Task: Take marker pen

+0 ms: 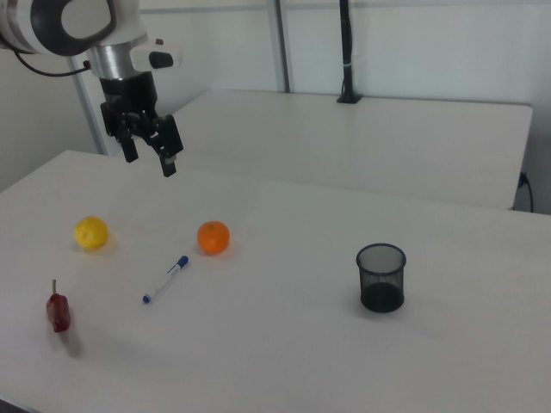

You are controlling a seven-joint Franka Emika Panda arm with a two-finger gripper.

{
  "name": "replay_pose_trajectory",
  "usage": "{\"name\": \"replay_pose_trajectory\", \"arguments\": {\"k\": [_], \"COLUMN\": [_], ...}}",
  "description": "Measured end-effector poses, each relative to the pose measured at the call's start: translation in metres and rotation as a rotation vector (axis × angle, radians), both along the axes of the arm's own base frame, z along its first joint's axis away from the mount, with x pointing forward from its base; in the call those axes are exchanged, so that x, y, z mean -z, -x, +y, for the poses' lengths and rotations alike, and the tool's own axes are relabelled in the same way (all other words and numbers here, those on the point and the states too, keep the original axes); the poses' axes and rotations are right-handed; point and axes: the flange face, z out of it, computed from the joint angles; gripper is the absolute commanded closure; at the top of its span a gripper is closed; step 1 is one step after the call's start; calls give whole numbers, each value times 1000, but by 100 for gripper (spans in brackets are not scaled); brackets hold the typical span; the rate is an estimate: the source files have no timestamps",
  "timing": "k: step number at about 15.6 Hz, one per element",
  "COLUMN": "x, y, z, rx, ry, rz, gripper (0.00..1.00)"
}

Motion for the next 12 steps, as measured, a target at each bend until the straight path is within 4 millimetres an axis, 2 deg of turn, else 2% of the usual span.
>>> {"name": "replay_pose_trajectory", "arguments": {"k": [4,12], "x": [-16,-7], "y": [-2,-18], "z": [-18,-11], "rx": [13,-6], "ry": [-26,-22], "rz": [-35,-25], "gripper": [0,0]}}
